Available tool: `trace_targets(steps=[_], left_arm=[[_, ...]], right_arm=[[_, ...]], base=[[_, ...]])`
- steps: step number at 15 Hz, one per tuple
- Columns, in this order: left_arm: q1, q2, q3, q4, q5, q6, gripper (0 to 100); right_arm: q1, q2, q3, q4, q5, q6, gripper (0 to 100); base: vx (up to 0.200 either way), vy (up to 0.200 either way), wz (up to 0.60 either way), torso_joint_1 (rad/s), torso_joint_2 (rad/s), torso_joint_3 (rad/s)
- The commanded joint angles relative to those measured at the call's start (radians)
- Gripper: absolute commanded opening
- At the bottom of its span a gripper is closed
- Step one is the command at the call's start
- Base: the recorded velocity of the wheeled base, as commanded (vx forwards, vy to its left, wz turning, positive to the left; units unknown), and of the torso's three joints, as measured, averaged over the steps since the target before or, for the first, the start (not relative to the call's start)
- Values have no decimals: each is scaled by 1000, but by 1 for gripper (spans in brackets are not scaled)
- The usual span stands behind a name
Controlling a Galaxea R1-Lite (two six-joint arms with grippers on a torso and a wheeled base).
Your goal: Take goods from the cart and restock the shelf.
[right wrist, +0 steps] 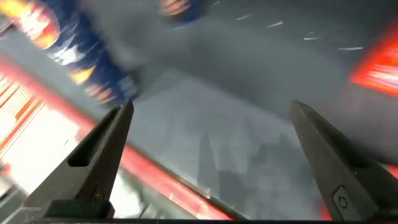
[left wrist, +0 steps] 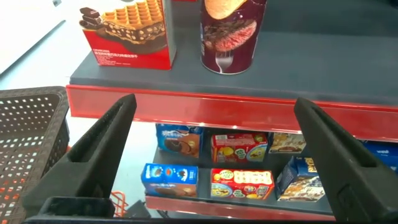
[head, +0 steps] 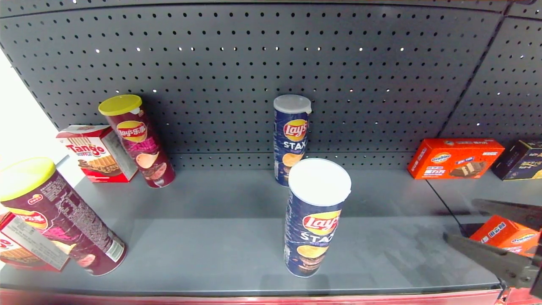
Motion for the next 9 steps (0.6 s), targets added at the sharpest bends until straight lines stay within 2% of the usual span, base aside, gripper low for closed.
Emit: trace_targets(steps=[1, 6, 9], left_arm=[[0, 2, 0, 0, 1, -1, 100], [0, 2, 0, 0, -1, 0, 100], [0, 2, 0, 0, -1, -1, 100]], right_arm=[[98, 150, 6, -3, 0, -3, 100], [138, 243, -5, -24, -9, -3, 100], [174, 325, 12, -145, -48, 0, 100]], base=[[0, 0, 0, 0, 0, 0], [0, 0, 0, 0, 0, 0], [0, 0, 0, 0, 0, 0]])
